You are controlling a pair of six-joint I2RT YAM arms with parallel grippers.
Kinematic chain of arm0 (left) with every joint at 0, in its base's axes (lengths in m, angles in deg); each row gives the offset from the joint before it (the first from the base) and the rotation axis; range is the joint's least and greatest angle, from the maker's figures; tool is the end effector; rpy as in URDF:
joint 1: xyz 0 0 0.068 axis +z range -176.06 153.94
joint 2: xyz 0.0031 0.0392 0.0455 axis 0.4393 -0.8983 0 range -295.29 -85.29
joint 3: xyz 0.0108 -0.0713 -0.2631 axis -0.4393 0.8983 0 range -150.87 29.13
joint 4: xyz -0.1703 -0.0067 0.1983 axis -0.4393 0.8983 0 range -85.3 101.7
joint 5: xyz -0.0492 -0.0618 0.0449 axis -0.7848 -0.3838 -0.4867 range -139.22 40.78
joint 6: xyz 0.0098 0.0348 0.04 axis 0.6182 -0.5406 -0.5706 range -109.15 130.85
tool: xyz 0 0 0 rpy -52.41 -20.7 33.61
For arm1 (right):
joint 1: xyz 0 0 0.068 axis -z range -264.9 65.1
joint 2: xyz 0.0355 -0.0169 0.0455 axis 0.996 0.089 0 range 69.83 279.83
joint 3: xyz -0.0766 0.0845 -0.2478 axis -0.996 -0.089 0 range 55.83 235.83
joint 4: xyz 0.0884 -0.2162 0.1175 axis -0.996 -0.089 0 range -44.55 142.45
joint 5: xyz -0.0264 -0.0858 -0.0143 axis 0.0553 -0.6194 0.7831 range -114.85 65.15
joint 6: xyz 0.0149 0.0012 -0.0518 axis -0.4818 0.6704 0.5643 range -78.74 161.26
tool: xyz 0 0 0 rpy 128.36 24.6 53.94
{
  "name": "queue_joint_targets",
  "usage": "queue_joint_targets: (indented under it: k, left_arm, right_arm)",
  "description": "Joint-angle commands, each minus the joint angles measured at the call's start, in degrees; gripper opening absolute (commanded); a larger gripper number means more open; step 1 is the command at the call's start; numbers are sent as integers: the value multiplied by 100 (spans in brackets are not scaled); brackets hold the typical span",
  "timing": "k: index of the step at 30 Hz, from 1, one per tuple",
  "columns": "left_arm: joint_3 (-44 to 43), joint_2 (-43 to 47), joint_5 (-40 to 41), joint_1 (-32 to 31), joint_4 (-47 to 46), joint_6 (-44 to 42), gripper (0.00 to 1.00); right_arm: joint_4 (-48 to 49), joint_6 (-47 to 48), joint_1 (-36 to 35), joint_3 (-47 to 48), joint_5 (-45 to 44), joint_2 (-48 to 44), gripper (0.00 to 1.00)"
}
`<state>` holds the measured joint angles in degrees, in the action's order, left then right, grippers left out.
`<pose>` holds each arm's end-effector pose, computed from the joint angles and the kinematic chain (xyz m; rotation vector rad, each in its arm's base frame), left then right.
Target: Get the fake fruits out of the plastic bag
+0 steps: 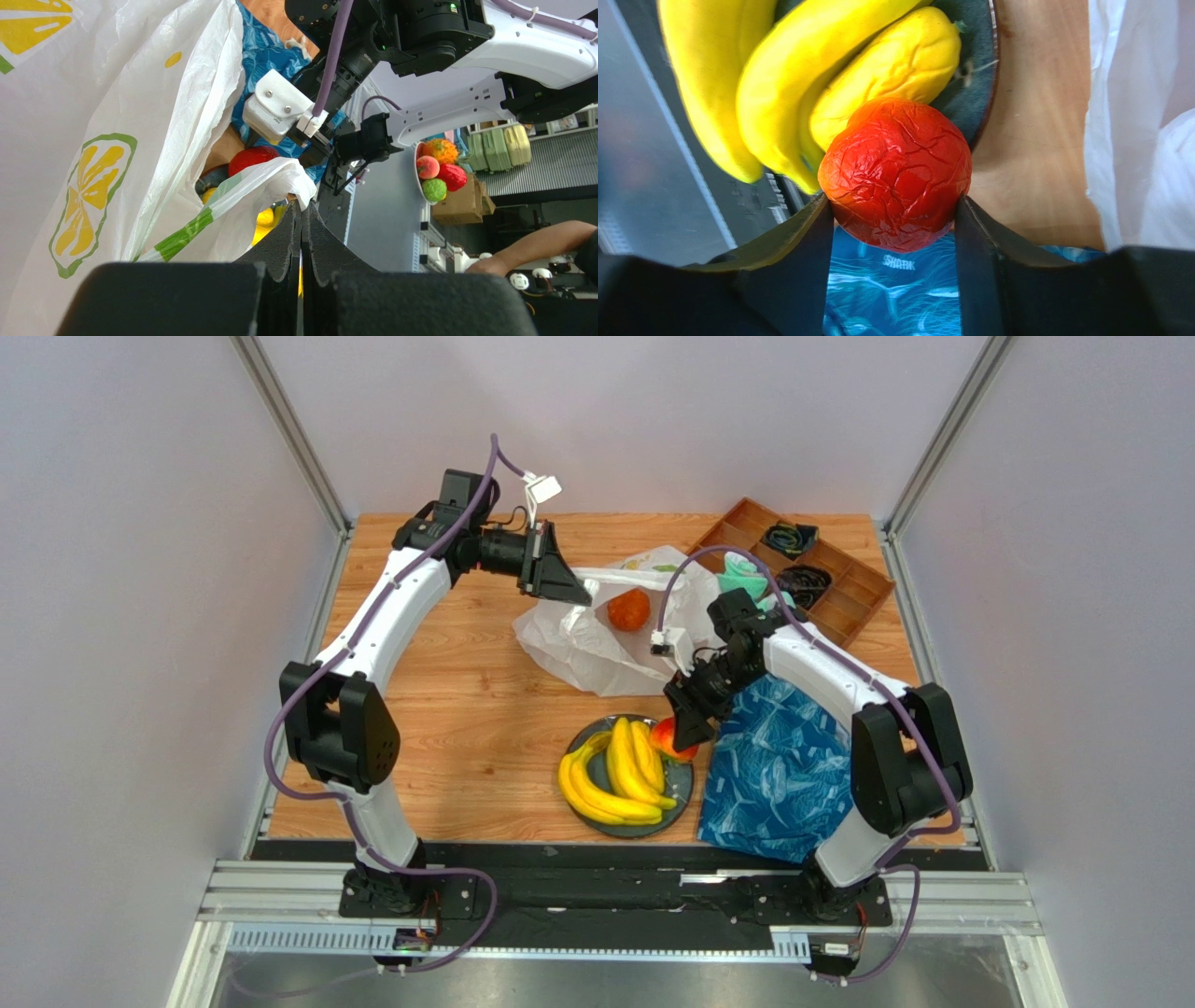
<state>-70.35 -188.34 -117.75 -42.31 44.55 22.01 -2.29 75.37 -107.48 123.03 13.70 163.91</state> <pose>0.3661 -0.1412 0.3555 0.7179 2.0979 -1.6253 0.2678 0.1354 0.2188 -1.3827 2.4131 0.9469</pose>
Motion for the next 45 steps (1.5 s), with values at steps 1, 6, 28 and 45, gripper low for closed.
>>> queue_joint_targets:
  k: [1,6,28,45]
  left_arm:
    - [-150,21,-134,-1,-5,-140,0]
    - [-63,12,-204,-1,163,-263,0]
    - [-247,-146,112,-256,778,-931,0]
    - [-766,-155,341,-282,778,-957,0]
  right_arm:
    - [-413,52,193,477,749,267,44]
    - [-2231,1121,554,873,2076,1173,40]
    - [-2507,1372,1274,742,2070,2106,100]
    - [4107,-1000,1275,-2644,-1673,-4886,100]
